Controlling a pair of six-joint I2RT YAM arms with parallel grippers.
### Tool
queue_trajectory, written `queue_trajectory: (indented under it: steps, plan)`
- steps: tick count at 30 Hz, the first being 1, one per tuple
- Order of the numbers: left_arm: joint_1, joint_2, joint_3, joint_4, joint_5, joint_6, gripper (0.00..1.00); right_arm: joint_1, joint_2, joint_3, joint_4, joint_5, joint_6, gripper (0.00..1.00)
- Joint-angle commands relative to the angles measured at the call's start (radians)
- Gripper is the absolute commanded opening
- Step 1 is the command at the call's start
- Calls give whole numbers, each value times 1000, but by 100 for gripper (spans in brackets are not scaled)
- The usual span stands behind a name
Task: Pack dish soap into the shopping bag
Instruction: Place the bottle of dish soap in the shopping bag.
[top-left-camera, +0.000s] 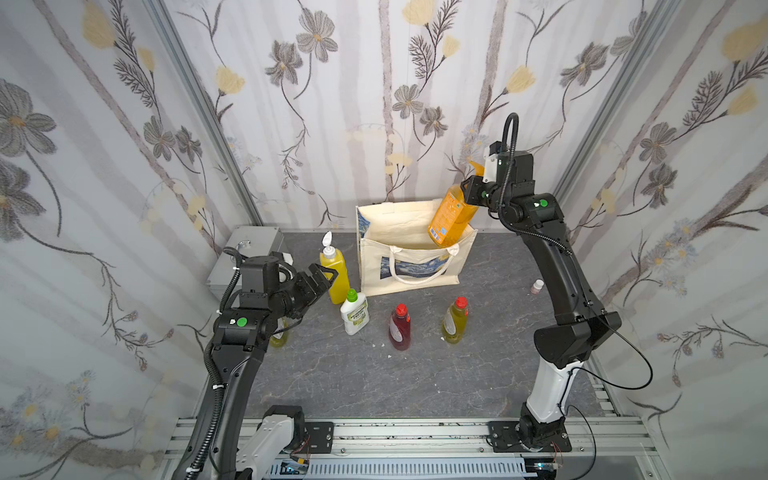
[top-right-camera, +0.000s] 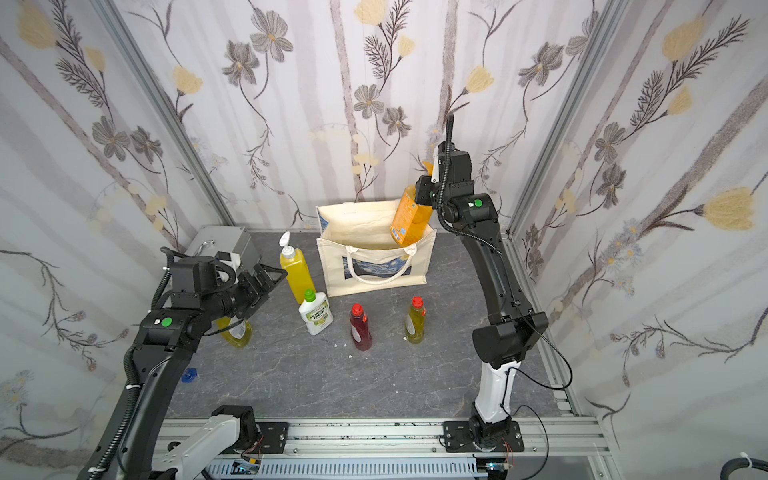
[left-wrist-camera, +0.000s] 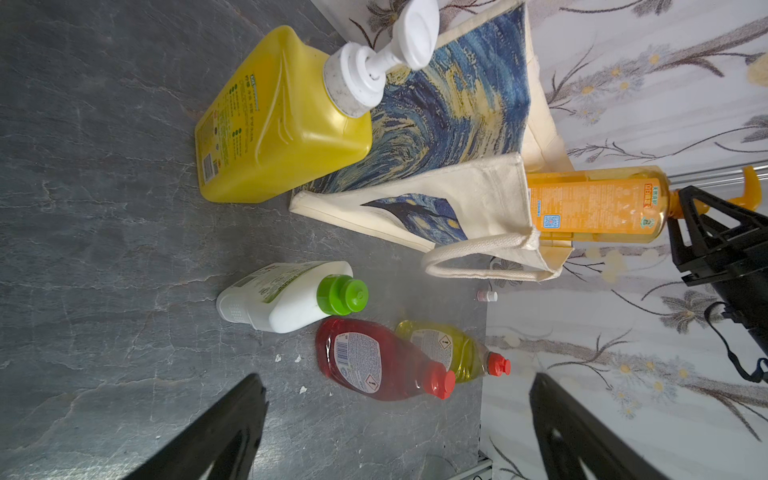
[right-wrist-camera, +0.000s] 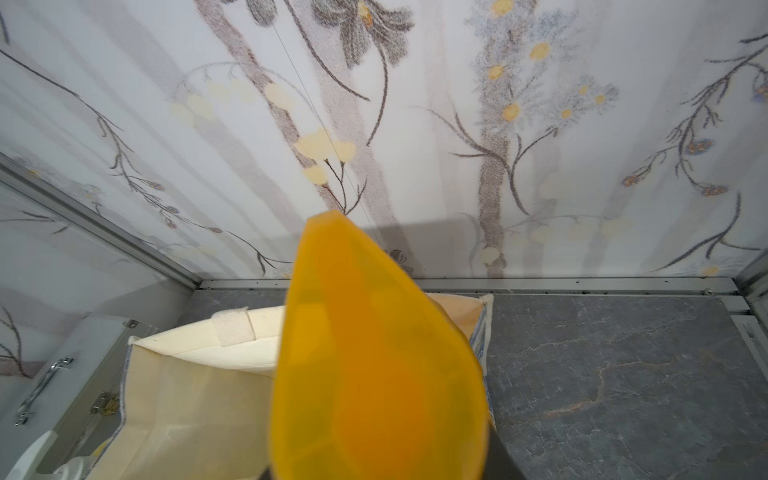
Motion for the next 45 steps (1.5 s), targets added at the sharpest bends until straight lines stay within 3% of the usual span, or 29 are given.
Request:
queue_trajectory:
  steps: [1, 22, 34, 45]
  plan:
    - [1, 6, 15, 20, -3, 1, 100, 4, -37, -57, 227, 85, -22, 12]
    - [1, -2, 28, -9, 5, 7, 100, 89, -49, -383, 517, 320, -95, 14]
    - [1, 3, 46, -48, 3, 21, 100, 99, -100, -623, 718, 312, -103, 14]
    - [1, 11, 56, -52, 3, 20, 100, 100, -91, -704, 778, 276, -113, 15]
